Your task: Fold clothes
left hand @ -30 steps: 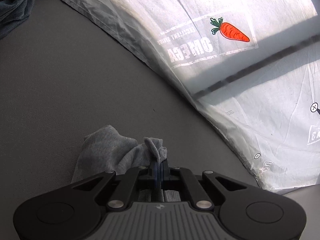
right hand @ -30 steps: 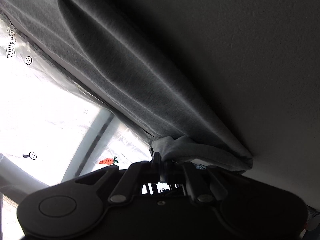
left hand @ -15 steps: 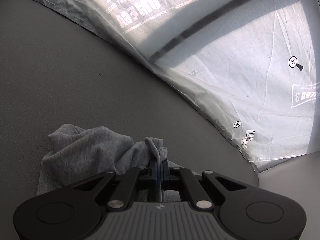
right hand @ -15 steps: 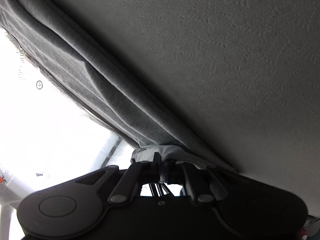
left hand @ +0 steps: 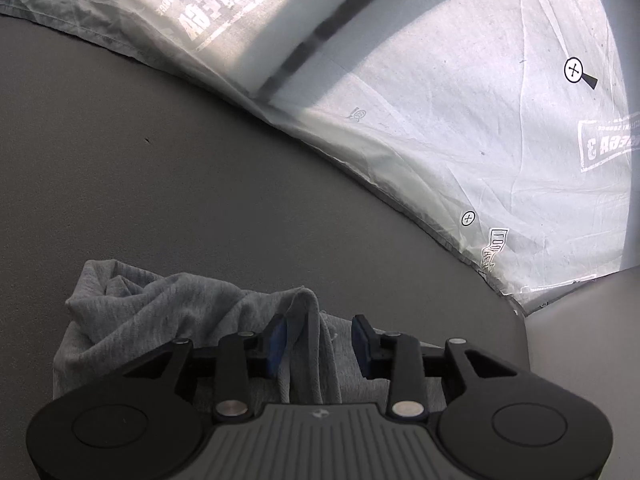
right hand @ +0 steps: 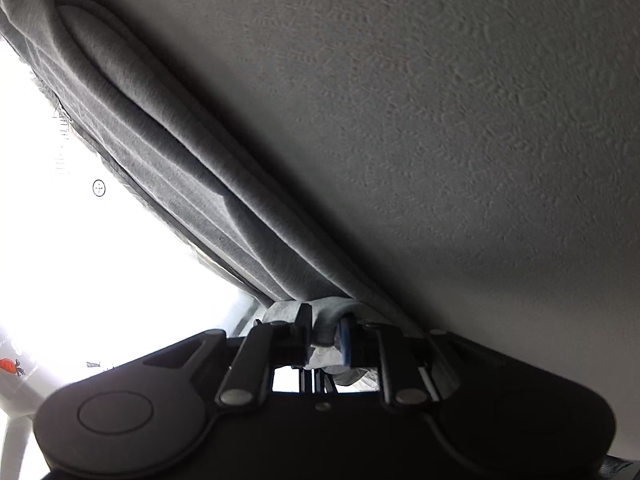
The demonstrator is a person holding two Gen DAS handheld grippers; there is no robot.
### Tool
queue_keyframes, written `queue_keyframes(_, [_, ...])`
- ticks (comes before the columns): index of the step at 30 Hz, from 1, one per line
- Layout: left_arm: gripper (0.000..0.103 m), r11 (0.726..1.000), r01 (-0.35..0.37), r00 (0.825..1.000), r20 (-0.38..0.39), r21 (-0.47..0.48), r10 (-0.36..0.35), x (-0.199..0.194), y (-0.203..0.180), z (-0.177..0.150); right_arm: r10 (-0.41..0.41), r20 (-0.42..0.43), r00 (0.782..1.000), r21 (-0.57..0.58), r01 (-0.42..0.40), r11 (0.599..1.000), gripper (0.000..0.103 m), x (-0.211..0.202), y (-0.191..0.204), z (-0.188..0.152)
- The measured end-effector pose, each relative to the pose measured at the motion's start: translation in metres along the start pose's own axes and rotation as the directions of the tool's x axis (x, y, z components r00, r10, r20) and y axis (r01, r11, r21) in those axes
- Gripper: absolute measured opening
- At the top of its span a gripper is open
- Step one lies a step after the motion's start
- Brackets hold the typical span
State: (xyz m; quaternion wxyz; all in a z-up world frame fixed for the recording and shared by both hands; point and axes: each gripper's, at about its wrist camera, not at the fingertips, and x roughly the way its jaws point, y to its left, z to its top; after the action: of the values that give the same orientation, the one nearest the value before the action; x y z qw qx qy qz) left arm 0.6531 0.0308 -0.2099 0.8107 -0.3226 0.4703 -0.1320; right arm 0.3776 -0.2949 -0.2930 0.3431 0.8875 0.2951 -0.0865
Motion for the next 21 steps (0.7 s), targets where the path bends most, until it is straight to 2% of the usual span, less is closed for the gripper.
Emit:
queue_keyframes(1, [0.056,1.0,0.013,1.0,0.011,-0.017,-0.013,-0.007,0.002,0.002,0.001,0.013,1.0,-0.031,-0.001,1.0,0.029,-0.005,0.006,0.0])
queue_keyframes(3, [0.061,0.999,0.025,0.999,0.044,-0.031,-0.023,-0.022,0.006,0.004,-0.006,0.035,0.999,-0.096,0.009,0.995,0.033,-0.014,0.019,0.001])
queue_keyframes(4, [0.062,1.0,0.013,0.998,0.063,-0.016,-0.012,-0.032,0.008,0.004,-0.015,0.056,0.998,-0.136,0.023,0.99,0.033,-0.019,0.027,0.001])
queue_keyframes(6, [0.064,0.998,-0.054,0.995,0.089,0.02,0.052,-0.046,0.014,0.002,-0.035,0.1,0.994,-0.248,0.059,0.967,0.034,-0.026,0.043,-0.001])
queue_keyframes(8, [0.064,0.99,-0.133,0.986,0.105,0.042,0.128,-0.058,0.023,-0.004,-0.048,0.148,0.988,-0.375,0.101,0.922,0.033,-0.032,0.06,-0.005])
queue_keyframes(10, [0.064,0.979,-0.201,0.976,0.097,0.044,0.196,-0.063,0.036,-0.013,-0.052,0.179,0.982,-0.515,0.139,0.846,0.027,-0.031,0.075,-0.014])
queue_keyframes(11, [0.064,0.97,-0.239,0.968,0.088,0.041,0.235,-0.064,0.045,-0.019,-0.06,0.192,0.979,-0.583,0.163,0.796,0.021,-0.028,0.082,-0.02])
queue_keyframes(13, [0.064,0.953,-0.3,0.952,0.072,0.031,0.297,-0.068,0.062,-0.03,-0.078,0.222,0.972,-0.724,0.218,0.655,0.015,-0.019,0.094,-0.035])
queue_keyframes(15, [0.063,0.952,-0.306,0.951,0.061,0.012,0.305,-0.072,0.077,-0.04,-0.095,0.257,0.962,-0.831,0.27,0.486,0.012,-0.007,0.101,-0.055])
queue_keyframes(16, [0.064,0.959,-0.283,0.956,0.078,0.013,0.281,-0.077,0.082,-0.045,-0.102,0.276,0.956,-0.871,0.294,0.394,0.011,-0.001,0.104,-0.065])
queue_keyframes(17, [0.065,0.96,-0.279,0.957,0.084,0.014,0.277,-0.081,0.084,-0.047,-0.107,0.292,0.951,-0.9,0.31,0.307,0.011,0.007,0.108,-0.074])
queue_keyframes(19, [0.065,0.957,-0.289,0.955,0.077,0.032,0.286,-0.081,0.084,-0.045,-0.111,0.308,0.945,-0.932,0.323,0.162,0.01,0.028,0.12,-0.087])
queue_keyframes(21, [0.065,0.95,-0.303,0.951,0.083,0.07,0.298,-0.078,0.08,-0.042,-0.118,0.314,0.942,-0.945,0.322,0.057,0.01,0.049,0.128,-0.102])
